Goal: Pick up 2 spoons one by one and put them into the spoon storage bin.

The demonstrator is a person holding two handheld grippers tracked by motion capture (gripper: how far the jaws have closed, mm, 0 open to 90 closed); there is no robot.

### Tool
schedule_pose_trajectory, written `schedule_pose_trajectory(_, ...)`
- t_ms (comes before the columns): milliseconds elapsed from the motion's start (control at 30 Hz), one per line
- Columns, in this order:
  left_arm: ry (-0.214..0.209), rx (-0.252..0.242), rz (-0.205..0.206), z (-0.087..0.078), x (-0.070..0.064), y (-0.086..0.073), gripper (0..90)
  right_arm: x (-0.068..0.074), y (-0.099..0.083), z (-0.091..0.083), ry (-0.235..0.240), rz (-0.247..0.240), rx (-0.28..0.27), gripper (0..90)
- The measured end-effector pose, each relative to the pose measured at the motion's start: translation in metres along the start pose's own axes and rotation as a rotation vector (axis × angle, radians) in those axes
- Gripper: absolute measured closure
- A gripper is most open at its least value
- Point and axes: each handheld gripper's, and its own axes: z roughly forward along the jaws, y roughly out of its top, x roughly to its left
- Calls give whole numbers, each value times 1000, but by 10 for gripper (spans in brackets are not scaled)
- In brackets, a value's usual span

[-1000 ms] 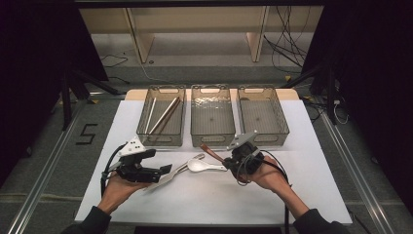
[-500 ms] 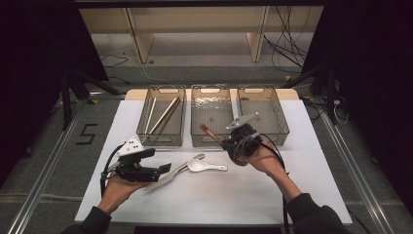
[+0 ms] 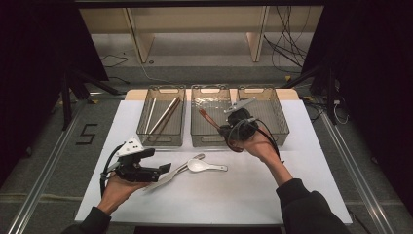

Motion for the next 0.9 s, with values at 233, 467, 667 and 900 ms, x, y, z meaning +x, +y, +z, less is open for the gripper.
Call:
schedule_pose_trajectory(233,1,-2,-1,0,0,0,160,-9,17,6,-20,14,-8,820)
schedule_pose_trajectory(467,0,2,3,0,0,0,160,-20,28,14,-46,45,-17,820)
schedule_pose_trajectory(667,1,3,4,0,0,0,160,-29,39,23,-66,67,-18,820)
schedule_pose_trajectory(900,-2,4,6,-1,0,0,159,-38,48,36,-89,83,-9,819)
